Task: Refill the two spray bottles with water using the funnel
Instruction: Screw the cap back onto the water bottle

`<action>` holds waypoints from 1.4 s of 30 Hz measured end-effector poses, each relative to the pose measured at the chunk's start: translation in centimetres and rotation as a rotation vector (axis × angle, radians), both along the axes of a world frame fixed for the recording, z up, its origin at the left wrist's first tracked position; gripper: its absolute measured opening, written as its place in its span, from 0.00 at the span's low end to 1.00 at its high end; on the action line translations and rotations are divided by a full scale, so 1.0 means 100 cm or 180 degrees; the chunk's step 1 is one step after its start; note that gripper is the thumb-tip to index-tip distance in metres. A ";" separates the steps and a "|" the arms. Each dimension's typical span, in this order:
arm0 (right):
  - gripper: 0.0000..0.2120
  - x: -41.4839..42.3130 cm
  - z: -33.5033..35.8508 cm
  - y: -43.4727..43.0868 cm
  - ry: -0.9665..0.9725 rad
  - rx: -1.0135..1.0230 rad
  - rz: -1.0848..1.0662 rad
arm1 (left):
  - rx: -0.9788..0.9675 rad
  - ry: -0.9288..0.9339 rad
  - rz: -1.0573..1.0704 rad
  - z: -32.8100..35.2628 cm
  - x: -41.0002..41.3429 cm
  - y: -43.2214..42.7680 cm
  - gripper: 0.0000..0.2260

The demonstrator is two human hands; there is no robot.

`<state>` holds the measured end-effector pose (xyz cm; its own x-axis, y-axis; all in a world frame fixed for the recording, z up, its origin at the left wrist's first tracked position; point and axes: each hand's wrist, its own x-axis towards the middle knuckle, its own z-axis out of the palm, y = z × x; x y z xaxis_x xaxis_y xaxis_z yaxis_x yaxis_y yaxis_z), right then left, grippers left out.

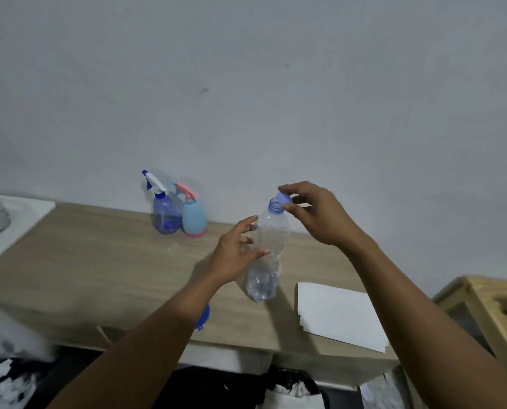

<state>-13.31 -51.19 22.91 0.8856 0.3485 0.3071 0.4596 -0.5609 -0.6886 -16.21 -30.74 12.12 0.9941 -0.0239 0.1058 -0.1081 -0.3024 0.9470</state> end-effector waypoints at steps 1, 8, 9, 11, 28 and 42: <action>0.16 0.002 0.001 0.001 -0.0029 -0.0122 0.0109 | -0.0006 0.0016 0.0017 0.000 0.000 0.000 0.36; 0.15 0.014 0.010 0.006 -0.0102 -0.0810 0.0399 | -0.0132 0.0083 0.0074 0.003 -0.001 -0.004 0.35; 0.15 0.016 0.011 0.007 -0.0075 -0.0876 0.0432 | -0.0144 0.0088 0.0084 0.003 0.000 -0.003 0.35; 0.14 0.019 0.014 0.009 -0.0008 -0.0950 0.0453 | -0.0143 0.0078 0.0104 0.003 0.001 -0.002 0.35; 0.14 0.018 -0.018 0.019 0.0342 0.0274 -0.0247 | 0.0030 0.0018 0.0169 -0.006 0.010 0.002 0.36; 0.13 0.014 -0.031 0.026 0.0442 0.0909 -0.0666 | 0.0439 -0.0034 0.0171 0.001 0.013 -0.003 0.37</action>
